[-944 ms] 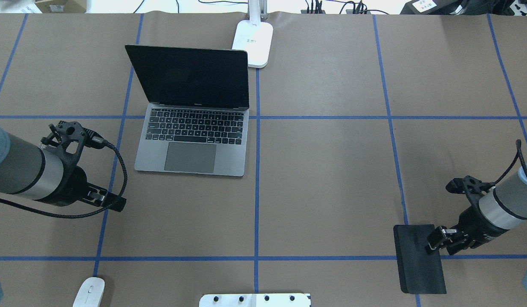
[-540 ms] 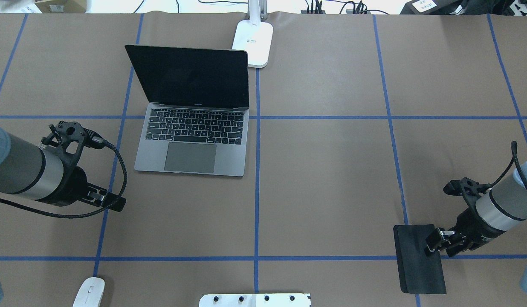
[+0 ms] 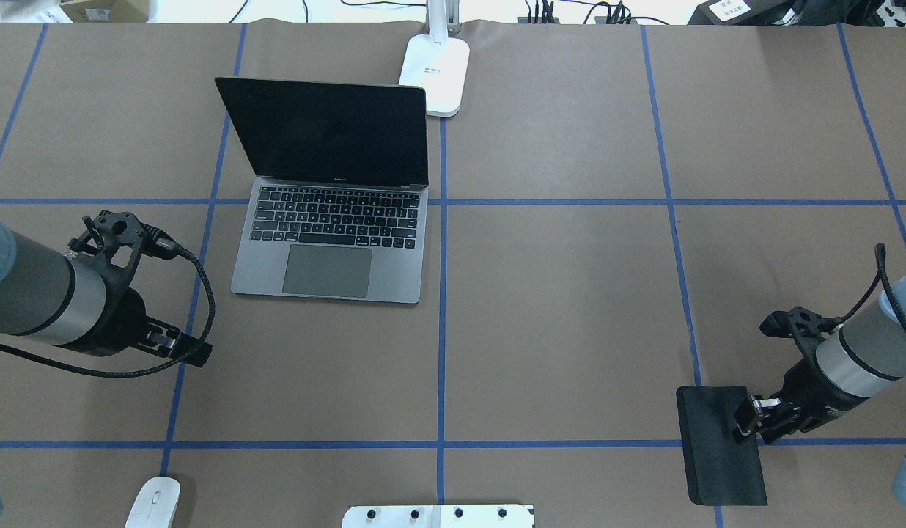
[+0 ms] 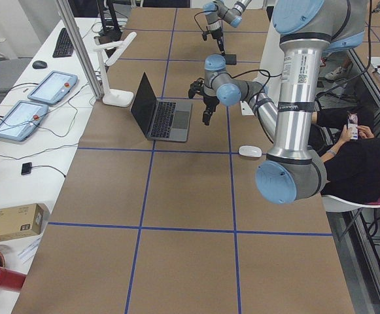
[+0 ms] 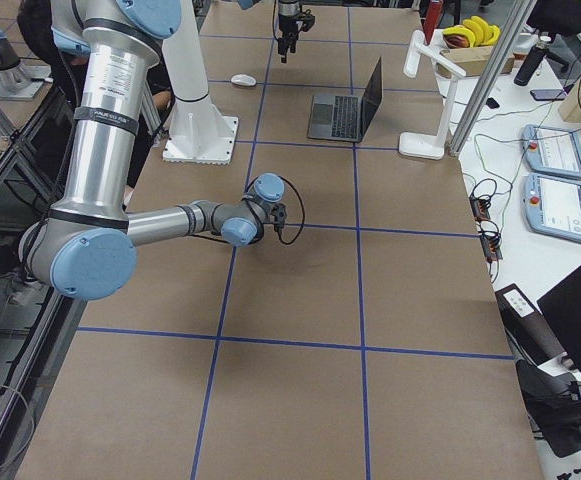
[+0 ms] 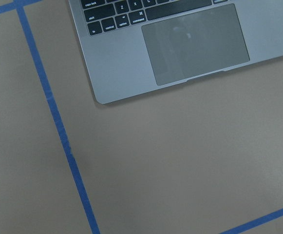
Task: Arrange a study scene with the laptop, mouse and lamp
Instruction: 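Grasp the black mouse pad edge with the right gripper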
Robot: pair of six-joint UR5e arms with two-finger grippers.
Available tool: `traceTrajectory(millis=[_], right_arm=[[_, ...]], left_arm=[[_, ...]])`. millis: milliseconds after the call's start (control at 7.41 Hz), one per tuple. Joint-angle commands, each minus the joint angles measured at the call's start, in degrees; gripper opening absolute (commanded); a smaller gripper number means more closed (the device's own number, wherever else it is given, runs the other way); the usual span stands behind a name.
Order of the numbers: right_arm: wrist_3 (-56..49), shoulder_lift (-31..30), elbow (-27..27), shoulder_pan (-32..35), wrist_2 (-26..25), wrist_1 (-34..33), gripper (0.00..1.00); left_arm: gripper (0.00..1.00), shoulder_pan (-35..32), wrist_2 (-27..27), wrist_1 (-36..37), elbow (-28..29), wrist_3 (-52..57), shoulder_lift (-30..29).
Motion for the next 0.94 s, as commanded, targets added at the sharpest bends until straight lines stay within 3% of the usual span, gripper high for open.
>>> traceTrajectory(millis=[0,135,270,405,810], right_arm=[[-0.13,0.12,0.01,-0.08,0.01,-1.31,0.53],[-0.13,0.56,0.1,-0.16,0.27,-1.4,0.52],[-0.13,0.56,0.19,-0.17,0.28,-1.49,0.36],[-0.13,0.56,0.1,-0.25,0.28,-1.49,0.29],[-0.21,0.56,-0.08,-0.25,0.45,-1.49,0.24]], left_arm=[[0.99,0.0,0.0,0.0,0.02,0.23,0.07],[0.99,0.0,0.0,0.0,0.02,0.32,0.16],[0.99,0.0,0.0,0.0,0.02,0.32,0.16],[0.99,0.0,0.0,0.0,0.02,0.32,0.16],[0.99,-0.09,0.0,0.0,0.02,0.32,0.16]])
